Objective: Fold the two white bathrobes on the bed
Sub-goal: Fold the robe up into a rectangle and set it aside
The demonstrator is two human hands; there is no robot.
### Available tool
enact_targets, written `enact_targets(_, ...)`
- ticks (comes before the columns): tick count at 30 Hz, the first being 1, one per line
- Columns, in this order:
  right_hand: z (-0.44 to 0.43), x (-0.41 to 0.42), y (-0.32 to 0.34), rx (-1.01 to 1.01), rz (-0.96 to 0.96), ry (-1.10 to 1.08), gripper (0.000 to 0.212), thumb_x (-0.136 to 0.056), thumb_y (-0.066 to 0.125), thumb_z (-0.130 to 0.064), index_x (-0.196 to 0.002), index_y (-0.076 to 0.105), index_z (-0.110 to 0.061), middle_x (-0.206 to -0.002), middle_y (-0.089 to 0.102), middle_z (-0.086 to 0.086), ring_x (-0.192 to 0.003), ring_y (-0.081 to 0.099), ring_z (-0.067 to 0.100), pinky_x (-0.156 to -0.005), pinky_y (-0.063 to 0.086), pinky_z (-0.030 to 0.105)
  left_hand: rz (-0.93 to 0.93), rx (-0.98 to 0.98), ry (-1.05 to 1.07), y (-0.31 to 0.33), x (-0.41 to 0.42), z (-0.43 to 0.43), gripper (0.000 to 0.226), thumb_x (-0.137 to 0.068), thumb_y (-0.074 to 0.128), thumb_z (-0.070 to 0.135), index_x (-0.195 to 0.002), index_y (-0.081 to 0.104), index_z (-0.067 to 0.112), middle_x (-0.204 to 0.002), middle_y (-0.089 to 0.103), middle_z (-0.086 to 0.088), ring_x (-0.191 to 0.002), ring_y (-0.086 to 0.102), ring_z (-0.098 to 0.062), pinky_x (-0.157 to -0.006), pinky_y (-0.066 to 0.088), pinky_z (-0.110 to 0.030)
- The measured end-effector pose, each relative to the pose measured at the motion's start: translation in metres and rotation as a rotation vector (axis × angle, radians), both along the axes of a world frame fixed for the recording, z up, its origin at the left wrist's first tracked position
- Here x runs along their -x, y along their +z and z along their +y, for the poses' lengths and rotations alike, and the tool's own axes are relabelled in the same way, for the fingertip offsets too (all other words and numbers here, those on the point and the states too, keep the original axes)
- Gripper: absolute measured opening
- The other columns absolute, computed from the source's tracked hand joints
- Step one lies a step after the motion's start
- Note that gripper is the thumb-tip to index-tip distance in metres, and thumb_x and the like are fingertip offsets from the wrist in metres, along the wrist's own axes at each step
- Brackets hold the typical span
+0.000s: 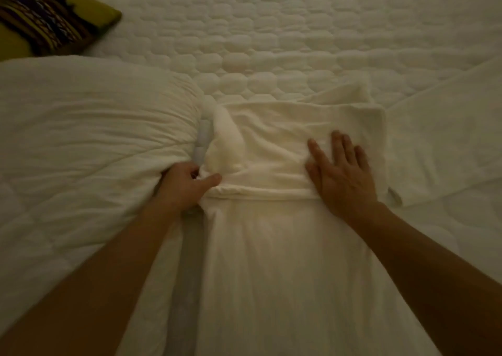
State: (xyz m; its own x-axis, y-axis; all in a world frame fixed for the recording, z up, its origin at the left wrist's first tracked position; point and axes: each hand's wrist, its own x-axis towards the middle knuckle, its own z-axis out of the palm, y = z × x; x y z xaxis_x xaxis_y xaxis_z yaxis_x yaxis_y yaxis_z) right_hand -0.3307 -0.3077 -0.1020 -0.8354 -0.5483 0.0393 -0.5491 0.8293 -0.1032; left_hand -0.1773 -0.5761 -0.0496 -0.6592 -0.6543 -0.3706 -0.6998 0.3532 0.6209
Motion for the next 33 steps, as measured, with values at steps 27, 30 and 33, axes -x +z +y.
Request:
enact_targets(27, 0.046, -0.063, -0.016, 0.034, 0.006, 0.001, 0.067, -0.100, 0.026, -0.060, -0.160, 0.020, -0.031, -0.167, 0.013, 0.018, -0.154, 0.011, 0.035, -0.124, 0.004, 0.051, 0.267, 0.515, 0.237, -0.049, -0.041, 0.060, 0.026, -0.087, 0.060, 0.010, -0.112, 0.067, 0.013, -0.100, 0.071, -0.022, -0.090, 0.065, -0.041, -0.074, 0.048, -0.042)
enact_targets(30, 0.045, -0.068, -0.009, 0.041, -0.052, -0.040, 0.068, -0.099, 0.024, -0.061, -0.161, 0.013, -0.032, -0.168, 0.004, 0.018, -0.155, 0.003, 0.033, -0.124, -0.004, 0.048, 0.241, 0.519, 0.235, -0.047, -0.043, 0.059, 0.028, -0.086, 0.059, 0.008, -0.112, 0.068, 0.008, -0.103, 0.070, -0.026, -0.096, 0.065, -0.043, -0.079, 0.048, -0.043)
enact_targets(33, 0.044, -0.087, 0.000, 0.079, -0.210, -0.134, 0.072, -0.097, 0.019, -0.062, -0.160, -0.004, -0.036, -0.168, -0.013, 0.013, -0.155, -0.011, 0.030, -0.125, -0.005, 0.049, 0.207, 0.459, 0.230, -0.039, -0.050, 0.070, 0.036, -0.087, 0.062, 0.014, -0.123, 0.065, 0.008, -0.113, 0.070, -0.023, -0.104, 0.064, -0.041, -0.088, 0.048, -0.041)
